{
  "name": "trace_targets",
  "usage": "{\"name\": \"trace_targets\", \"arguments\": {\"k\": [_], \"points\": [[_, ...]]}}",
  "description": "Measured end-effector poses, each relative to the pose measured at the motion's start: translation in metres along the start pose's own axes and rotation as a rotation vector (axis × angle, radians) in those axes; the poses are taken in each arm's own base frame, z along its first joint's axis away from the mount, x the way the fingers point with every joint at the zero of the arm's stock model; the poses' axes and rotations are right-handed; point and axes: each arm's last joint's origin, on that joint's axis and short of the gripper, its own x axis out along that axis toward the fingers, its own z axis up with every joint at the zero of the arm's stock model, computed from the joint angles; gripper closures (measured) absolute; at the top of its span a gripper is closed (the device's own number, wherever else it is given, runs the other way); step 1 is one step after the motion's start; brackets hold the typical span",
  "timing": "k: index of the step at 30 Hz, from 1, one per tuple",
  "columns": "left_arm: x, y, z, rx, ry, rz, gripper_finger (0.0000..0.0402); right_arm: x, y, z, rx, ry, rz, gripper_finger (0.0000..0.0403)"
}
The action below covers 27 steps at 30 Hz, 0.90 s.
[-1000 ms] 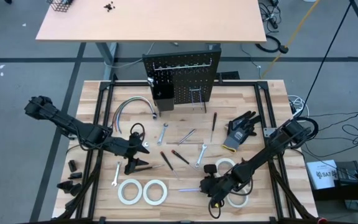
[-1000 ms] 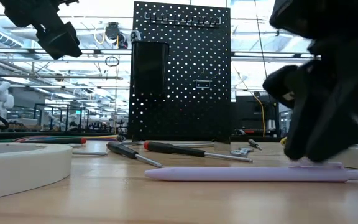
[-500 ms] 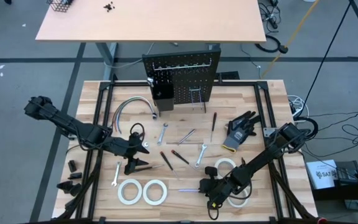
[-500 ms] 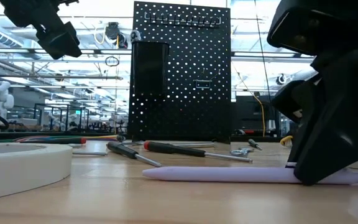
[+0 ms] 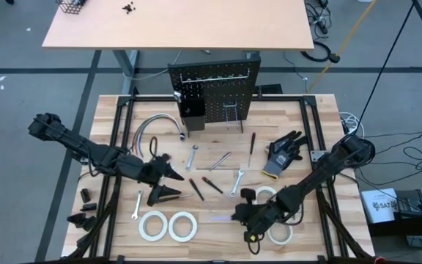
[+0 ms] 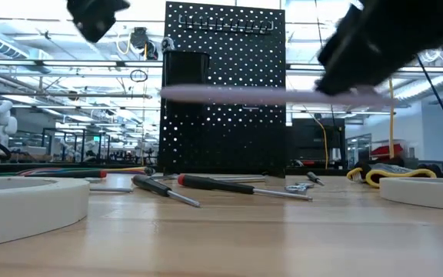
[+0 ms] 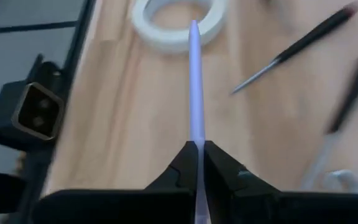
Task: Hang tools onto peg board
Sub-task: Put the violet pen into the peg board
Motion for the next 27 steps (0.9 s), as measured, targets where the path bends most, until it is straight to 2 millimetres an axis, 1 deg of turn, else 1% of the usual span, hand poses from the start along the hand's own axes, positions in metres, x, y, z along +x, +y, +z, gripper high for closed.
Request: {"name": "trace_targets", "arguments": {"k": [2,4,8,10,12,14,17,21,27], "points": [[0.0,0.001,0.008,-0.065,-0.066,-0.028,0.0146,-0.01,-0.005,0.017,-0.057,-0.037,-0.025,0.04],[0.002,0.008,0.014,-0.224,-0.082,-0.053,0.0146,-0.018,-0.011,0.033,-0.136,-0.055,-0.049,0.04],[0.012,0.025,0.017,-0.505,-0.02,-0.13,0.0146,-0.018,-0.024,0.059,-0.313,-0.055,-0.06,0.04],[0.018,0.032,0.016,-0.605,0.027,-0.151,0.0146,-0.02,-0.029,0.076,-0.382,-0.089,-0.047,0.04],[0.026,0.038,0.012,-0.68,0.089,-0.149,0.0146,-0.021,-0.035,0.088,-0.455,-0.109,-0.065,0.04],[0.035,0.041,0.006,-0.741,0.14,-0.148,0.0146,-0.023,-0.039,0.099,-0.527,-0.132,-0.094,0.04],[0.049,0.042,0.001,-0.786,0.183,-0.194,0.0146,-0.028,-0.044,0.117,-0.605,-0.174,-0.118,0.04],[0.062,0.042,0.001,-0.783,0.173,-0.285,0.0146,-0.029,-0.05,0.122,-0.655,-0.175,-0.139,0.04],[0.07,0.041,0.004,-0.783,0.121,-0.34,0.0146,-0.027,-0.052,0.124,-0.686,-0.178,-0.149,0.04]]}}
